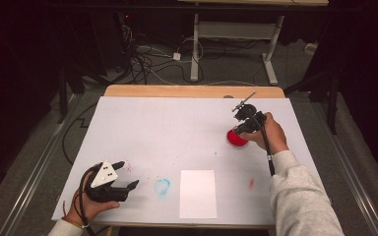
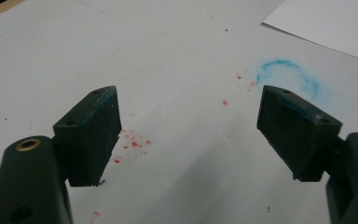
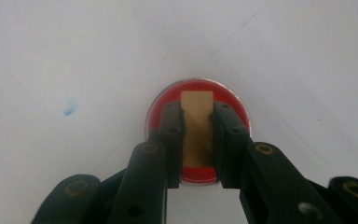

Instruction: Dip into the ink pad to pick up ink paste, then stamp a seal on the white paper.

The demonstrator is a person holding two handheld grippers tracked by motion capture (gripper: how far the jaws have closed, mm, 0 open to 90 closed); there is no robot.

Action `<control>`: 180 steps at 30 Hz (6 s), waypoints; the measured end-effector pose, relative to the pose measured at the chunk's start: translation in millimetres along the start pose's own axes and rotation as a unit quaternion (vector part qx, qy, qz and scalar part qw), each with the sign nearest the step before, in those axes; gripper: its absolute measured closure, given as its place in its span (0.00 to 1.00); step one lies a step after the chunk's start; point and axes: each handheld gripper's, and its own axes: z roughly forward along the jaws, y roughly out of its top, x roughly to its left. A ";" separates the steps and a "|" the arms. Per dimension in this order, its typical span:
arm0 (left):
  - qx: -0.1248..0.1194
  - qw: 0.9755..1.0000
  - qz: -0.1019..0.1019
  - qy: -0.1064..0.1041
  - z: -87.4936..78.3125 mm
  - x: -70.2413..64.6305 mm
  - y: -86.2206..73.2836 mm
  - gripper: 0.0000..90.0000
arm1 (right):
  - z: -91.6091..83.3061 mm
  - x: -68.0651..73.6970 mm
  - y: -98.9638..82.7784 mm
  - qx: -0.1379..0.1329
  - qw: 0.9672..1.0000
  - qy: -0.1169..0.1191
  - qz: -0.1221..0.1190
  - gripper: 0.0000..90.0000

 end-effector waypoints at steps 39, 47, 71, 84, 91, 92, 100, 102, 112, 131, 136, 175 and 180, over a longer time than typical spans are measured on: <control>0.006 1.000 -0.005 0.006 -1.6 0.4 -2.0 0.23 | 29.2 5.5 -0.4 0.044 0.999 0.007 -0.009 0.85; 0.010 1.000 -0.003 0.007 -0.3 -0.1 -1.2 0.23 | 16.8 6.2 2.4 0.034 0.999 0.002 -0.008 0.85; 0.012 1.000 0.002 0.007 -0.2 -1.6 -0.6 0.23 | -30.6 -0.9 12.1 0.015 0.999 -0.027 -0.028 0.85; 0.016 1.000 0.001 0.009 0.1 -1.4 -1.4 0.23 | 20.9 -1.8 0.2 0.043 0.999 -0.006 -0.033 0.85; 0.017 1.000 0.000 0.009 0.6 -1.1 -1.9 0.23 | 26.4 1.5 -3.4 0.050 0.999 -0.004 -0.006 0.85; 0.017 1.000 -0.001 0.008 0.6 -0.9 -2.0 0.23 | 27.1 1.4 -4.0 0.046 0.999 -0.005 -0.007 0.85; 0.016 1.000 -0.001 0.013 1.0 -1.9 -1.6 0.23 | 28.1 4.0 -4.2 0.049 0.999 -0.014 -0.007 0.85; 0.015 1.000 0.000 0.013 0.4 -1.9 -1.6 0.23 | 28.4 5.8 -3.6 0.051 0.998 -0.020 -0.006 0.85; 0.015 1.000 -0.002 0.015 0.2 -1.6 -1.5 0.23 | 28.5 5.1 -6.2 0.044 0.999 -0.017 -0.001 0.85; 0.016 1.000 -0.003 0.016 -0.3 -1.0 -0.9 0.23 | 29.2 6.4 -9.9 0.033 0.999 -0.021 0.010 0.85; 0.015 1.000 -0.004 0.017 -0.6 -0.2 -0.9 0.23 | 28.2 5.4 -11.6 0.028 0.999 -0.018 0.015 0.85; 0.017 1.000 -0.010 0.022 -5.3 1.5 -5.7 0.23 | -64.6 53.7 -34.4 -0.174 0.983 0.029 -0.045 0.85; 0.014 1.000 -0.003 0.016 -5.8 0.4 -5.0 0.21 | -66.8 65.9 -34.9 -0.177 0.982 0.039 -0.060 0.85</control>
